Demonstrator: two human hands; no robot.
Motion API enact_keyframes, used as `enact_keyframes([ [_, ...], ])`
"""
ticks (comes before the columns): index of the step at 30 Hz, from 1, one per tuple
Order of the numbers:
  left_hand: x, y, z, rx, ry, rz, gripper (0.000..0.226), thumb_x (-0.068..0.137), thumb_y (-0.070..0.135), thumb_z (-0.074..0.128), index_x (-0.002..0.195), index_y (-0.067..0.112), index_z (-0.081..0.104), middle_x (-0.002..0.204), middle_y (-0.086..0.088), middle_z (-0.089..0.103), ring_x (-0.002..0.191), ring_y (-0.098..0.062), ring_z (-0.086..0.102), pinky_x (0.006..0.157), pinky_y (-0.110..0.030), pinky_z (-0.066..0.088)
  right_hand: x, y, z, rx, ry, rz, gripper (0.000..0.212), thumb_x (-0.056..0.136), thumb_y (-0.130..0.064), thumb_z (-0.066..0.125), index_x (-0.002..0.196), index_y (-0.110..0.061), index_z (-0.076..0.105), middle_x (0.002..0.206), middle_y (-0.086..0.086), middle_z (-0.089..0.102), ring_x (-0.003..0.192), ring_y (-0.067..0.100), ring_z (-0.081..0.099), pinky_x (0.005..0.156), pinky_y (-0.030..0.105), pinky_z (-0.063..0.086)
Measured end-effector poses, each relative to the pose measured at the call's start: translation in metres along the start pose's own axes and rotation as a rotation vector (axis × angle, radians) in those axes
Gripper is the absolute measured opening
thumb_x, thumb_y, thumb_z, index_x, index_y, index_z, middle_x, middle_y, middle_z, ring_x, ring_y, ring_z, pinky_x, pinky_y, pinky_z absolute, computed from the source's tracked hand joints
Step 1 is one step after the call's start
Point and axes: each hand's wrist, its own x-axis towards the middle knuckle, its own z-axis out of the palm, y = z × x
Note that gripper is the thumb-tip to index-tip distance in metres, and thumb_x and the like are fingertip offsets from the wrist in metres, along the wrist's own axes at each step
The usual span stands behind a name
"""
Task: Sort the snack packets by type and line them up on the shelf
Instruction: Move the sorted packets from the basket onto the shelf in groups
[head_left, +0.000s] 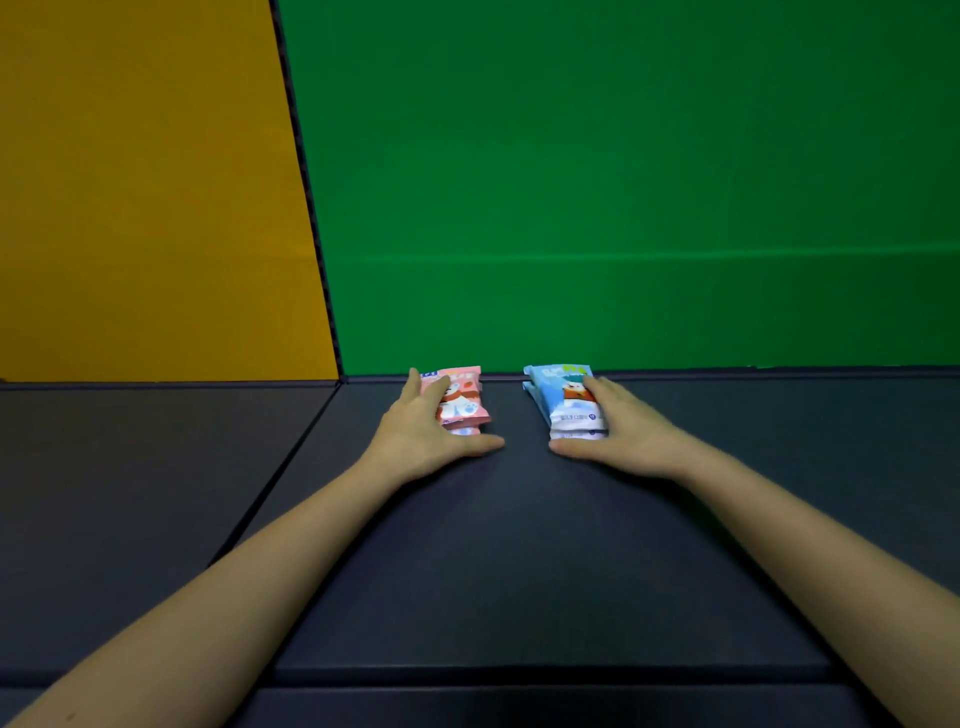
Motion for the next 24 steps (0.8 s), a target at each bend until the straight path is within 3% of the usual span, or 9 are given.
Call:
enact_keyframes([
  [4, 0.003, -0.001, 0.001, 0.083, 0.016, 0.018, 0.086, 0.078, 0.049, 0.066, 0.148, 0.026, 0.023, 0.160, -0.002, 0.002, 0.143, -0.029, 0.019, 0.113, -0.037, 0.024, 0.008, -0.003, 0.015, -0.095, 0.078, 0.017, 0.088, 0.086, -0.054, 0.052, 0.150, -0.015, 0.006, 0.158, 0.000, 0.012, 0.140, 0.024, 0.028, 0.108, 0.036, 0.028],
  [11, 0.012, -0.017, -0.013, 0.111, -0.027, 0.019, 0.082, 0.080, 0.050, 0.064, 0.148, 0.031, 0.022, 0.160, 0.001, 0.004, 0.143, -0.027, 0.021, 0.112, -0.037, 0.025, 0.012, -0.001, 0.009, -0.107, 0.067, 0.018, 0.081, 0.089, -0.050, 0.050, 0.149, -0.013, 0.011, 0.158, 0.001, 0.014, 0.140, 0.023, 0.027, 0.108, 0.035, 0.027],
  [16, 0.016, -0.024, -0.017, 0.114, -0.068, 0.043, 0.090, 0.075, 0.060, 0.065, 0.147, 0.029, 0.022, 0.160, 0.001, 0.004, 0.143, -0.025, 0.021, 0.113, -0.038, 0.023, 0.010, 0.000, 0.008, -0.064, 0.093, 0.024, 0.079, 0.089, -0.048, 0.053, 0.149, -0.016, 0.015, 0.157, 0.002, 0.017, 0.140, 0.021, 0.028, 0.109, 0.032, 0.026],
  [20, 0.012, -0.021, -0.018, 0.122, 0.023, 0.104, 0.107, 0.063, 0.081, 0.046, 0.148, 0.020, 0.023, 0.160, -0.005, 0.006, 0.146, -0.023, 0.009, 0.118, -0.041, 0.010, 0.004, 0.003, 0.004, 0.042, 0.093, 0.117, 0.091, 0.088, -0.054, 0.050, 0.150, -0.013, -0.002, 0.160, 0.006, 0.002, 0.146, 0.021, 0.013, 0.117, 0.035, 0.017],
  [22, 0.008, -0.012, -0.019, 0.002, 0.143, 0.181, 0.091, 0.075, 0.069, 0.046, 0.145, 0.013, 0.033, 0.156, -0.009, 0.020, 0.144, -0.024, 0.017, 0.116, -0.039, 0.015, -0.008, 0.004, -0.006, 0.046, 0.157, 0.151, 0.085, 0.091, -0.048, 0.047, 0.150, -0.010, 0.000, 0.159, 0.010, 0.002, 0.147, 0.023, 0.011, 0.117, 0.035, 0.015],
  [24, 0.000, 0.004, -0.020, 0.032, 0.297, 0.338, 0.064, 0.081, 0.050, 0.049, 0.129, 0.008, 0.052, 0.139, -0.013, 0.046, 0.130, -0.028, 0.038, 0.106, -0.036, 0.030, -0.031, 0.004, -0.021, -0.025, 0.229, 0.150, 0.068, 0.094, -0.038, 0.049, 0.148, -0.008, 0.020, 0.155, 0.011, 0.024, 0.142, 0.024, 0.025, 0.113, 0.034, 0.023],
])
